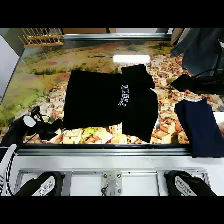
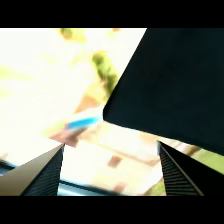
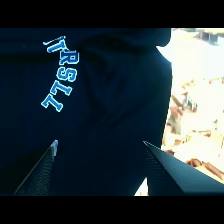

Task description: Fold the clothes and pants, and hang the long-sleeved shirts on hangers.

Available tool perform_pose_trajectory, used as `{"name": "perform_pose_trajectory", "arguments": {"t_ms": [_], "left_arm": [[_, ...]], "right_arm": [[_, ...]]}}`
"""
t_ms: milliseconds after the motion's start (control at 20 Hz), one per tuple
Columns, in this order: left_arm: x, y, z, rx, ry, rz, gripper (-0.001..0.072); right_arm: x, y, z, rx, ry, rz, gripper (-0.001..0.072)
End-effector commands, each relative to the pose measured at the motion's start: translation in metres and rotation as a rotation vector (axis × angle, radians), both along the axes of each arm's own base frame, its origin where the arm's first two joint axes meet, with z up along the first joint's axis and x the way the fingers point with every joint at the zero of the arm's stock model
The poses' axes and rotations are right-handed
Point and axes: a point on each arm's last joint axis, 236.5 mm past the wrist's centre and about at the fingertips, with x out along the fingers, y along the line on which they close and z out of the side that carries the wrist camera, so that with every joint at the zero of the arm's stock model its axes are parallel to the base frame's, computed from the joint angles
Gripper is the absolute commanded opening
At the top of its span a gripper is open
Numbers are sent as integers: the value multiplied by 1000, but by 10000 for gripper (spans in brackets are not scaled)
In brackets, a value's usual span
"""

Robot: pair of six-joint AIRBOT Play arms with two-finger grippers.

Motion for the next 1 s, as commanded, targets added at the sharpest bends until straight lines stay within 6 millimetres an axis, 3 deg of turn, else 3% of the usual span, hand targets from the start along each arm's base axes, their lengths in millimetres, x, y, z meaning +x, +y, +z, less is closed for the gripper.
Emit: {"name": "perform_pose_trajectory", "arguments": {"t_ms": [0,350,400,450,500,550,600,750,950], "left_arm": [[10,-14,-9,-81,-57,138,610],[68,-42,-8,-119,-104,105,608],[74,-42,-7,-121,-103,102,473],[79,-43,-6,-123,-105,98,269],[83,-42,-3,-124,-107,96,121],[85,-40,0,-120,-114,92,6],[87,-37,4,-117,-126,92,6],[89,-29,23,-99,-185,41,6],[85,-23,45,-74,-240,-39,6]], "right_arm": [[-5,7,1,32,-2,7,582],[-6,8,1,35,1,10,582],[-6,8,1,35,1,9,582],[-6,7,1,34,1,8,582],[-6,6,0,33,2,6,583],[-6,3,-2,19,6,2,583],[-8,-2,-7,-8,18,-4,583],[-19,-28,-51,-83,140,-83,584],[-44,-54,-160,-5,432,-203,591]]}}
